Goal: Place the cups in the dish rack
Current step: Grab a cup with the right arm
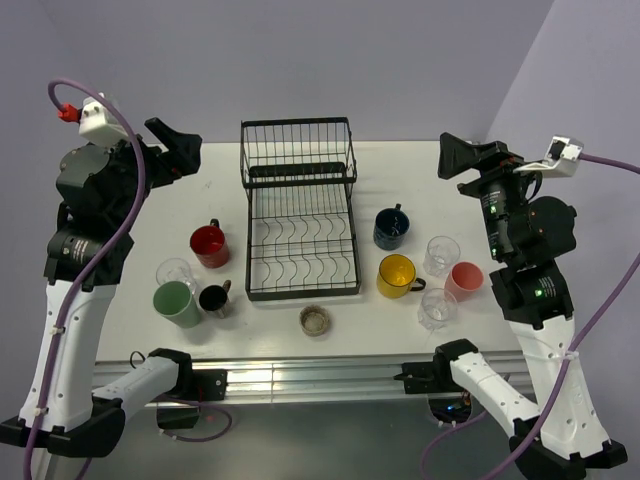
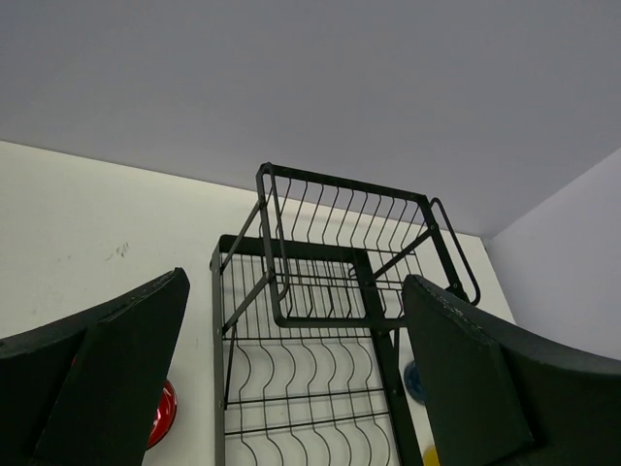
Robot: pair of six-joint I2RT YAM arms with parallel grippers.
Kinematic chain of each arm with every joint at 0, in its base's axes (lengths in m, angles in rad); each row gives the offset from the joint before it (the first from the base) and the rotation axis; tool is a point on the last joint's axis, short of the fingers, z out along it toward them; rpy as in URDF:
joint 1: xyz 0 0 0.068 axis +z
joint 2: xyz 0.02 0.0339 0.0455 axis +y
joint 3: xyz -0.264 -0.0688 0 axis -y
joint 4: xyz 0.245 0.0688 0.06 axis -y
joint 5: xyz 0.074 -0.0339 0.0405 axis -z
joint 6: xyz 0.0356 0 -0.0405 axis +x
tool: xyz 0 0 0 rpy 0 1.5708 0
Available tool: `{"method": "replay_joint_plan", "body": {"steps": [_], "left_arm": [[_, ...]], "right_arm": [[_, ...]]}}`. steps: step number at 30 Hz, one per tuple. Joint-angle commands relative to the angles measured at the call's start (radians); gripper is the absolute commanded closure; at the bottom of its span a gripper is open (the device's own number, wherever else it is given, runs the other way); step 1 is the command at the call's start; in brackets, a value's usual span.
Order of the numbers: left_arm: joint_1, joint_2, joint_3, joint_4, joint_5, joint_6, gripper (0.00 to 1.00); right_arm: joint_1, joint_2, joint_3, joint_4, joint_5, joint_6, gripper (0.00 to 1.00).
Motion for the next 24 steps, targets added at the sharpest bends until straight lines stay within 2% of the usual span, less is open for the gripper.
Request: {"method": "replay_joint_plan", "body": {"steps": [1, 12, 16, 21, 24], "left_arm": [[0.002, -0.019, -0.015, 0.044, -0.012, 0.000, 0.01], [0.002, -0.023, -0.032, 0.039, -0.006, 0.002, 0.01], [0.002, -0.040, -0.063, 0.044, 0.003, -0.009, 0.01], [0.003, -0.068, -0.139, 0.047, 0.006, -0.018, 0.01], [0.002, -0.088, -0.192, 0.047, 0.011, -0.024, 0.01]], "right_arm": [[-0.004, -0.026, -0.015, -0.006, 0.027, -0.019, 0.00], [-0.004, -0.038, -0.004, -0.061, 0.064, -0.039, 0.00], [-0.004, -0.024, -0.013, -0.126, 0.053, -0.050, 0.00], [0.005, 0.015, -0.062, -0.230, -0.034, -0.039, 0.02], [0.049, 0.074, -0.079, -0.317, 0.021, -0.042, 0.07]]}}
